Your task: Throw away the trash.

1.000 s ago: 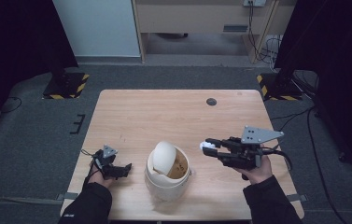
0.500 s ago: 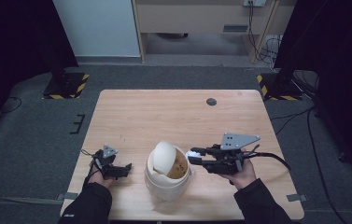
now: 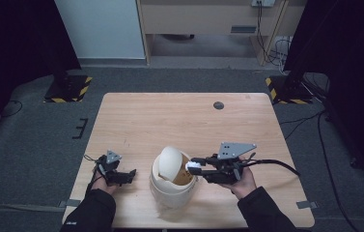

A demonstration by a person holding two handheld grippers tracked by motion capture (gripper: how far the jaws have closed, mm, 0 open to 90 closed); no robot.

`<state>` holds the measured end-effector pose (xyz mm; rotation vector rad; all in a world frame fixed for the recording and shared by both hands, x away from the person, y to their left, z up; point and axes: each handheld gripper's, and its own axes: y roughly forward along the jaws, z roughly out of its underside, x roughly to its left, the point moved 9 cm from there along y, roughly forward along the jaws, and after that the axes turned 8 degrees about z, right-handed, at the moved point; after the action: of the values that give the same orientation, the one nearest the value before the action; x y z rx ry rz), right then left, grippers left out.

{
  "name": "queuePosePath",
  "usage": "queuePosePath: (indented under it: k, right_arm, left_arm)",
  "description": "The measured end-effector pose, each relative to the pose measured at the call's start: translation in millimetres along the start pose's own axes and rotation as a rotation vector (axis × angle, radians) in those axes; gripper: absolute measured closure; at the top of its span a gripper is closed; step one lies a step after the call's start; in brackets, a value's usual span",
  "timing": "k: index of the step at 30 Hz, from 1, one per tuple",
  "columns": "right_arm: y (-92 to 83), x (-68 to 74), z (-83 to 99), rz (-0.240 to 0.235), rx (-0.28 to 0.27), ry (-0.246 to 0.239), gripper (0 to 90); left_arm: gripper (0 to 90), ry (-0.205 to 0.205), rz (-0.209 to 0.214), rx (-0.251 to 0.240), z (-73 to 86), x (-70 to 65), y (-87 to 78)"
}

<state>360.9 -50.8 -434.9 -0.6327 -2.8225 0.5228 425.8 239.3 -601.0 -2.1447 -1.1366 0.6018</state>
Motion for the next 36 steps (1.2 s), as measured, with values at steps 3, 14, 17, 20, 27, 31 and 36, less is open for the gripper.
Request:
queuePosePath:
  k: [3,14,17,20,27,31,36]
  right_arm:
    - [4.5,1.3,2.7,-0.004,0.005,0.001,64.7]
    - [13.3,2.0,9.5,0.001,0.028,-0.002,64.3]
    - [15.7,1.3,11.6,0.006,0.038,-0.007,63.9]
    - [18.4,0.8,14.4,0.013,0.050,-0.015,62.2]
    - [18.2,1.3,15.4,0.013,0.053,-0.022,55.1]
    - [14.4,-0.8,12.1,0.023,0.043,-0.024,50.5]
    - [9.4,-3.4,7.8,0.038,0.028,-0.033,46.2]
  left_arm:
    - [0.0,-0.001,0.000,0.000,0.0,-0.1,0.1]
    - [0.0,0.000,0.000,0.000,-0.1,-0.2,0.1]
    - [0.0,-0.001,0.000,0.001,0.0,-0.2,0.1]
    - [0.0,0.000,0.000,0.001,-0.1,-0.2,0.1]
    - [0.0,0.000,0.000,0.001,-0.1,-0.3,0.1]
    - [0.0,0.000,0.000,0.001,-0.1,-0.3,0.1]
    - [0.0,-0.001,-0.001,0.000,-0.1,-0.3,0.2]
